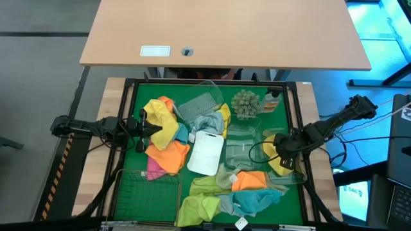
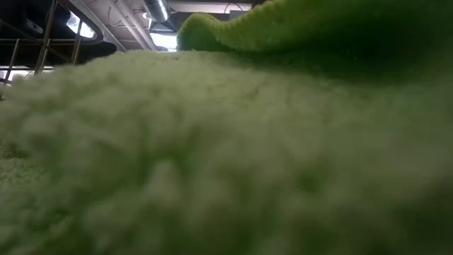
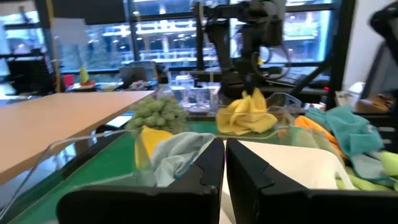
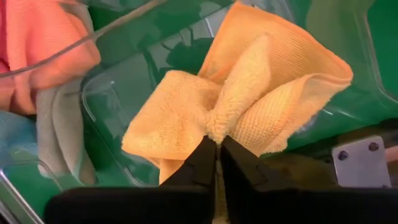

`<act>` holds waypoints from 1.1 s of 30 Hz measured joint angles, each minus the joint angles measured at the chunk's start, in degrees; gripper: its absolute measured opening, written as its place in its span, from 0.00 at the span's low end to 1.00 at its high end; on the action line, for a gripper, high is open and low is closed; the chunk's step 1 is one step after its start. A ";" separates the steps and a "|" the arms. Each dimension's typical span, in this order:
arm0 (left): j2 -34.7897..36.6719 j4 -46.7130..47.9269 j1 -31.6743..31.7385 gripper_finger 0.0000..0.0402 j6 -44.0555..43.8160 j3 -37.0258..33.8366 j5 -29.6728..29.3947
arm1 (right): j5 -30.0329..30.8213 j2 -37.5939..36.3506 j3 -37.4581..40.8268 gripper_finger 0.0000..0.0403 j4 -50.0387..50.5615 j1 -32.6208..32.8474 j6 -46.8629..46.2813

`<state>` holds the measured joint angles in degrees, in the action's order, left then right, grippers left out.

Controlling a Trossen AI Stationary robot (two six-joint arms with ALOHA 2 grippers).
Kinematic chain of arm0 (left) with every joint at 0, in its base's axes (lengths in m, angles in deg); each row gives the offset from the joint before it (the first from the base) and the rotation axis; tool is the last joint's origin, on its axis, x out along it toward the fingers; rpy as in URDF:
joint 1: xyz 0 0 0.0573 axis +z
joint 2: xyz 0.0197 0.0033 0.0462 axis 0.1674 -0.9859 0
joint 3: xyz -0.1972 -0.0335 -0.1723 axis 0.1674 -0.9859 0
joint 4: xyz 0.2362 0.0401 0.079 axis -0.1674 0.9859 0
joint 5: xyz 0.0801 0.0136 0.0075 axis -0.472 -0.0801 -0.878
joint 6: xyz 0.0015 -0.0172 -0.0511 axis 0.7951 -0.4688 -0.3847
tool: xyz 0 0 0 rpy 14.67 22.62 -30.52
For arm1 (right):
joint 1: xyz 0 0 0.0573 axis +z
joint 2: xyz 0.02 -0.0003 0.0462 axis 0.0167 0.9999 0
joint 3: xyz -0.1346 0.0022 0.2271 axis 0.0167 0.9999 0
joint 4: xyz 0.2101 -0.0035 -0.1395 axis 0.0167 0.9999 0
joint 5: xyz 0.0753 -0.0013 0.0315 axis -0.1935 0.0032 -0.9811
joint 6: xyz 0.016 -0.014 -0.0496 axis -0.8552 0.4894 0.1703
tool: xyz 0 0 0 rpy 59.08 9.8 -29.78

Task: Sort microfiber towel by color & place in baskets
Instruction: Put the yellow microfiber towel into the right transparent bin

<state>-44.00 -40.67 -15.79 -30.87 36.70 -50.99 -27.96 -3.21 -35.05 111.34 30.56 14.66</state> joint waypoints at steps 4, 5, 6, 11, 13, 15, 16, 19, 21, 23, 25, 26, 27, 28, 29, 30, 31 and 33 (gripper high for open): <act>-0.01 0.00 0.00 0.03 -0.13 0.00 -1.33 | 0.00 0.32 0.00 0.14 -1.64 0.00 -0.17; 0.01 -0.02 0.00 0.03 -0.13 0.00 -1.35 | 0.03 0.29 0.00 0.17 -1.98 0.00 -0.63; 0.01 0.00 0.00 0.03 -0.15 0.00 -1.35 | 0.11 0.29 0.00 0.20 -2.03 0.00 -1.29; 0.00 -0.02 0.00 0.03 -0.19 0.00 -1.35 | 0.43 0.27 0.00 0.40 -1.65 0.00 -2.50; -0.02 -0.02 0.00 0.03 -0.36 0.00 -1.35 | 0.42 0.27 0.00 0.46 -1.65 0.00 -2.50; 0.00 -0.02 0.00 0.03 -1.88 0.00 -1.49 | 0.42 0.27 0.00 0.51 -1.63 0.00 -2.48; -0.01 -0.02 0.00 0.03 -2.78 0.00 -1.55 | 0.27 0.27 0.00 0.53 -1.63 0.00 -2.50; 0.01 -0.03 0.01 0.04 -4.37 0.00 -1.58 | -2.34 0.27 0.00 0.57 -1.61 0.00 -2.43; 0.00 -0.29 0.01 0.05 -4.74 0.00 -1.83 | -4.68 0.27 0.00 0.59 -1.61 0.00 -2.30; -0.01 -1.12 0.00 0.09 -4.83 0.00 -2.48 | -6.62 0.27 0.00 0.59 -1.61 0.00 -2.29; -0.02 -2.51 0.02 0.14 -4.85 0.00 -3.47 | -7.77 0.27 0.00 0.59 -1.61 0.00 -2.28; -0.01 -3.12 0.02 0.17 -4.85 0.03 -3.93 | -7.94 0.27 0.00 0.59 -1.61 0.00 -2.28; 0.00 -3.22 0.02 0.20 -4.85 0.21 -4.41 | -7.96 0.27 0.00 0.59 -1.61 0.00 -2.28; -0.02 -3.21 0.02 0.23 -4.85 0.51 -4.75 | -7.96 0.27 0.00 0.59 -1.61 0.00 -2.28; -0.02 -3.21 0.02 0.26 -4.85 0.91 -4.89 | -7.96 0.27 0.00 0.59 -1.61 0.00 -2.28; -0.02 -3.21 0.02 0.29 -4.85 1.35 -4.89 | -7.96 0.27 0.00 0.59 -1.63 0.00 -2.28; -0.17 -3.28 0.02 0.32 -4.85 1.79 -4.89 | -7.96 0.27 0.00 0.59 -1.63 0.00 -2.28; -0.86 -2.62 0.02 0.36 -4.59 2.81 -4.97 | -7.96 0.27 0.00 0.59 -1.63 0.00 -2.30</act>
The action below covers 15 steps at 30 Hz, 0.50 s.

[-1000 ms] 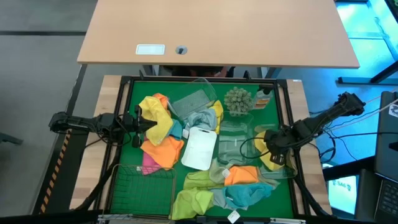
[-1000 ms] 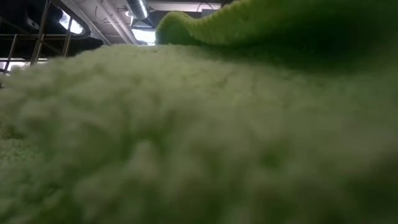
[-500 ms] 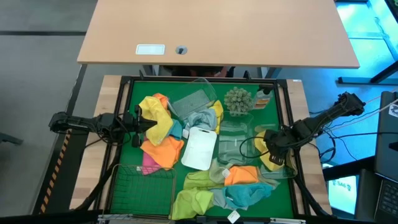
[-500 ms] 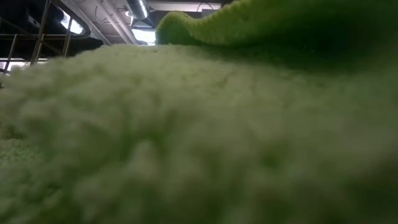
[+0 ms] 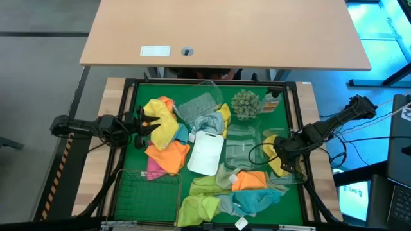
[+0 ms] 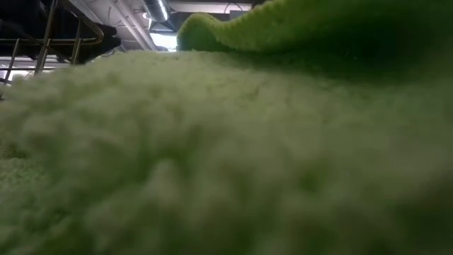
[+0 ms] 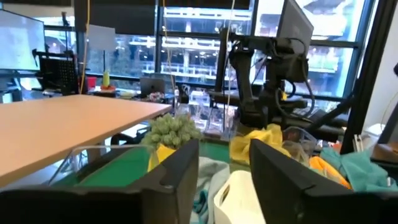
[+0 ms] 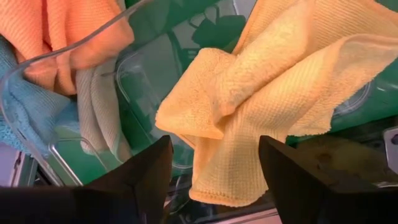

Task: Sort microfiber towel by color & place in baskets
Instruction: Put the yellow microfiber towel into the right transparent bin

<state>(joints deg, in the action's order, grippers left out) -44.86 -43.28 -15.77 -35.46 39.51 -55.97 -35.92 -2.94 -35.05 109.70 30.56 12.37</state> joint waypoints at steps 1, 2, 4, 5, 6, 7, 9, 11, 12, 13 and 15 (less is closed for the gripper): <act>-0.45 1.13 -0.02 0.37 0.31 0.69 -0.38 | 0.01 0.00 0.00 0.59 0.00 0.00 -0.04; -1.06 2.56 -0.01 0.38 0.60 1.44 -0.97 | 0.01 0.00 -0.01 0.59 0.00 0.00 -0.06; -2.62 6.62 -0.02 0.39 0.94 3.05 -2.61 | -0.01 0.00 -0.04 0.59 0.00 0.00 -0.08; -3.50 9.13 0.00 0.39 0.94 3.88 -3.61 | -0.02 0.00 -0.04 0.59 0.00 0.00 -0.10; -4.50 11.38 0.00 0.39 0.94 4.61 -4.72 | -0.01 0.00 -0.05 0.59 -0.02 0.00 -0.12; -5.57 13.23 0.00 0.39 0.92 5.21 -5.61 | 0.01 0.00 -0.13 0.59 0.02 0.00 -0.14; -7.77 16.03 0.00 0.39 0.33 5.91 -6.57 | -0.02 0.00 -0.81 0.59 0.05 0.00 -0.15; -10.07 17.21 0.00 0.39 -1.20 6.16 -6.96 | 0.01 0.00 -1.81 0.59 0.04 0.00 -0.14; -11.19 17.36 -0.01 0.39 -2.08 6.16 -7.06 | 0.17 0.00 -2.39 0.59 0.04 0.00 -0.16; -12.34 17.52 0.00 0.39 -2.98 6.16 -7.09 | 0.56 0.00 -3.04 0.59 0.01 0.00 -0.14; -14.68 17.70 -0.01 0.39 -4.21 6.16 -7.09 | 1.66 0.00 -4.24 0.59 0.03 0.00 -0.15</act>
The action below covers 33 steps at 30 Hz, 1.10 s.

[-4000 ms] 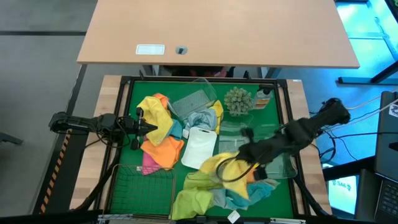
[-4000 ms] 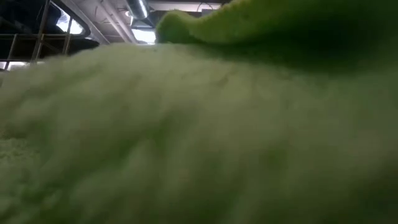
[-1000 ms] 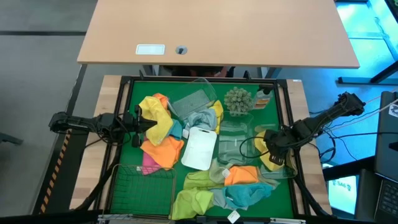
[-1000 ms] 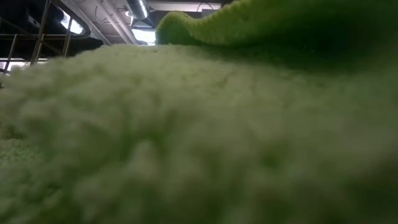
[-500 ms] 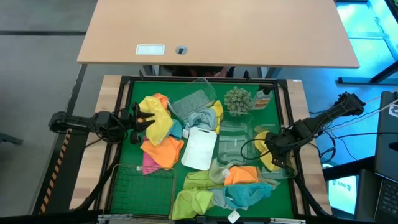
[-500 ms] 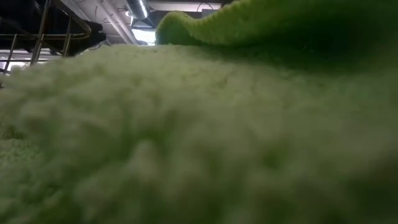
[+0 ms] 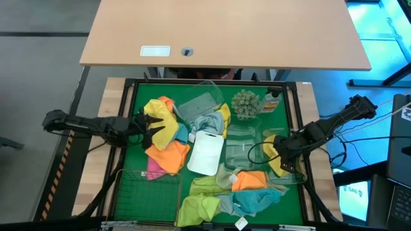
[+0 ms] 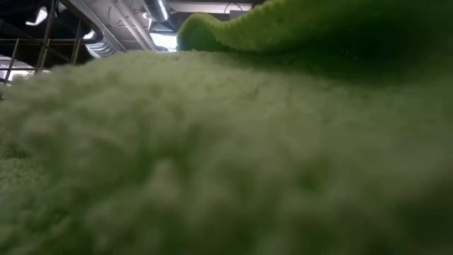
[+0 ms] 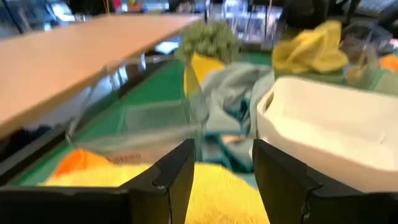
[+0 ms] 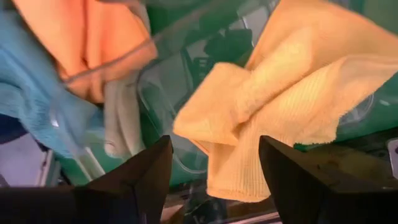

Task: Sort microfiber towel by color & place in baskets
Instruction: Put the yellow microfiber towel into the right transparent bin

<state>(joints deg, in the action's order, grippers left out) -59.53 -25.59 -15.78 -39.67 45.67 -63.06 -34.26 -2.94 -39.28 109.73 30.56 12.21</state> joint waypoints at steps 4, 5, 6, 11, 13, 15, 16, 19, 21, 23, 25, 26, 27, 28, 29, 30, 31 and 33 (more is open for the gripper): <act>-4.30 0.00 0.01 0.39 -2.02 0.00 0.00 | 1.99 0.00 -1.90 0.59 -0.03 0.00 -0.01; -5.25 0.00 0.01 0.39 -2.79 0.00 -0.01 | 2.56 0.00 -2.26 0.59 -0.05 0.00 -0.01; -6.20 0.02 0.01 0.39 -3.39 0.00 0.00 | 3.20 0.00 -2.55 0.59 -0.16 0.00 0.00; -10.15 0.20 0.01 0.39 -5.98 0.00 0.01 | 4.81 0.00 -3.40 0.59 -0.85 0.00 -0.01; -11.42 0.22 0.01 0.39 -6.79 0.00 0.01 | 4.98 0.00 -3.44 0.59 -1.43 0.00 0.01; -12.58 0.25 0.01 0.39 -7.00 0.00 0.00 | 4.99 0.00 -3.44 0.59 -2.05 0.00 0.01; -13.13 0.41 0.01 0.39 -7.00 0.01 0.00 | 4.99 0.00 -3.44 0.59 -2.23 0.00 0.01; -14.63 0.81 0.01 0.39 -7.00 0.00 -0.05 | 5.01 0.00 -3.44 0.59 -3.46 0.00 0.18; -15.51 0.81 0.01 0.39 -7.00 0.02 -0.60 | 5.03 0.00 -3.44 0.59 -3.73 0.00 0.19; -16.25 1.06 0.01 0.39 -7.00 0.02 -1.87 | 5.03 0.00 -3.44 0.59 -3.68 0.00 0.19; -16.96 1.16 0.01 0.38 -7.00 0.02 -2.63 | 5.05 0.00 -3.44 0.59 -3.68 0.00 0.19; -17.22 1.19 0.01 0.36 -7.00 0.02 -2.70 | 5.05 0.00 -3.44 0.59 -3.68 0.00 0.19; -17.45 1.18 0.01 0.35 -7.00 0.02 -2.69 | 5.05 0.00 -3.44 0.59 -3.68 0.00 0.19; -17.66 1.18 0.01 0.33 -7.00 0.02 -2.65 | 5.05 0.00 -3.44 0.59 -3.68 0.00 0.19; -17.81 1.21 0.01 0.32 -7.01 0.02 -2.54 | 5.05 0.00 -3.44 0.59 -3.68 0.00 0.21; -17.96 1.20 0.01 0.29 -7.00 0.02 -2.43 | 5.05 0.00 -3.44 0.59 -3.67 0.00 0.21; -18.03 1.20 0.01 0.27 -7.00 0.02 -2.32 | 5.06 0.00 -3.44 0.59 -3.68 0.00 0.21; -18.01 1.21 0.01 0.22 -7.00 0.02 -2.16 | 5.06 0.00 -3.44 0.59 -3.68 0.00 0.21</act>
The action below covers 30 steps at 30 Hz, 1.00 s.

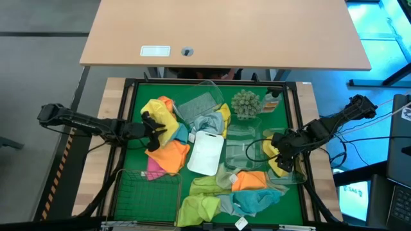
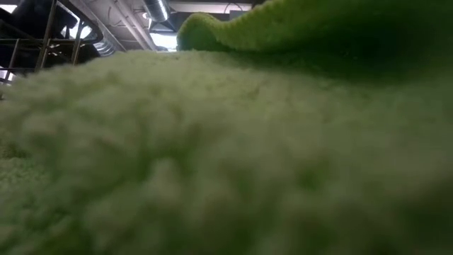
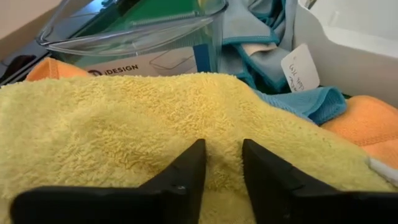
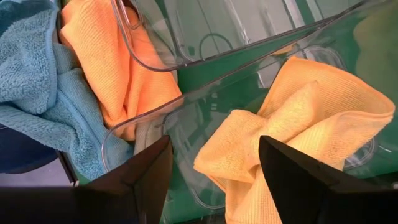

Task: Sort microfiber towel by color & place in baskets
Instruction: Put the yellow microfiber towel into the right transparent bin

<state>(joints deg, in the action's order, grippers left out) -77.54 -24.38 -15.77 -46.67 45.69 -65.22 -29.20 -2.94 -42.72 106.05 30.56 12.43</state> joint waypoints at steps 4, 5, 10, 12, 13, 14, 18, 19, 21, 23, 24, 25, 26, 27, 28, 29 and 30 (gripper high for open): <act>0.00 0.01 0.00 0.11 -0.01 0.00 1.08 | 0.06 0.00 0.00 0.59 0.02 0.00 0.02; 0.00 0.00 0.00 0.08 -0.20 0.00 1.26 | 0.33 0.00 0.00 0.59 0.00 0.00 0.03; 0.04 -1.82 0.00 0.01 -0.90 0.00 1.31 | 2.67 0.00 0.00 0.59 0.00 0.00 0.11; 0.18 -3.71 0.00 0.01 -0.87 0.00 1.31 | 3.48 0.00 0.00 0.59 -0.03 0.00 0.11; 0.39 -4.98 0.00 0.01 -0.87 0.00 1.33 | 3.91 0.00 0.00 0.59 -0.17 0.00 0.11; 0.58 -6.40 0.00 0.01 -0.87 0.00 1.33 | 4.33 0.00 0.00 0.59 -0.62 0.00 0.11; 1.40 -12.98 0.00 0.00 -0.51 0.00 1.35 | 7.38 0.00 0.00 0.59 -6.37 0.00 3.41; 1.64 -14.91 0.00 0.00 -0.46 0.00 1.33 | 8.58 0.00 0.00 0.59 -8.56 0.00 5.15; 2.09 -18.59 0.00 0.00 -0.44 0.00 1.33 | 11.52 0.00 0.00 0.59 -13.68 0.00 8.76; 2.34 -22.28 0.00 0.00 -0.42 0.02 1.64 | 15.32 0.00 0.00 0.59 -19.34 0.00 13.05; 2.44 -23.79 0.00 0.00 -0.42 0.02 2.23 | 17.45 0.00 0.00 0.59 -22.22 0.00 15.46; 2.43 -25.34 0.00 0.00 -0.42 0.02 2.95 | 19.45 0.00 0.00 0.59 -25.23 0.00 18.05; 2.43 -26.65 0.00 0.00 -0.42 0.02 3.63 | 21.38 0.08 0.00 0.59 -28.20 0.00 20.92; 2.44 -27.87 0.00 0.00 -0.42 0.02 4.36 | 22.97 0.11 0.00 0.59 -31.00 0.00 23.93; 2.43 -29.03 0.00 0.00 -0.42 0.02 4.99 | 24.29 0.13 0.00 0.59 -33.73 0.00 27.15; 2.43 -30.04 0.00 0.00 -0.42 0.02 5.53 | 25.20 0.13 0.00 0.59 -36.43 0.00 30.30; 2.43 -31.16 0.00 0.00 -0.44 0.02 5.81 | 26.00 0.13 0.00 0.59 -39.03 0.00 33.37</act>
<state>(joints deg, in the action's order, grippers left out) -75.12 -55.54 -15.77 -47.11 45.71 -59.41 -3.20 -2.81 -42.72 67.02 30.56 45.79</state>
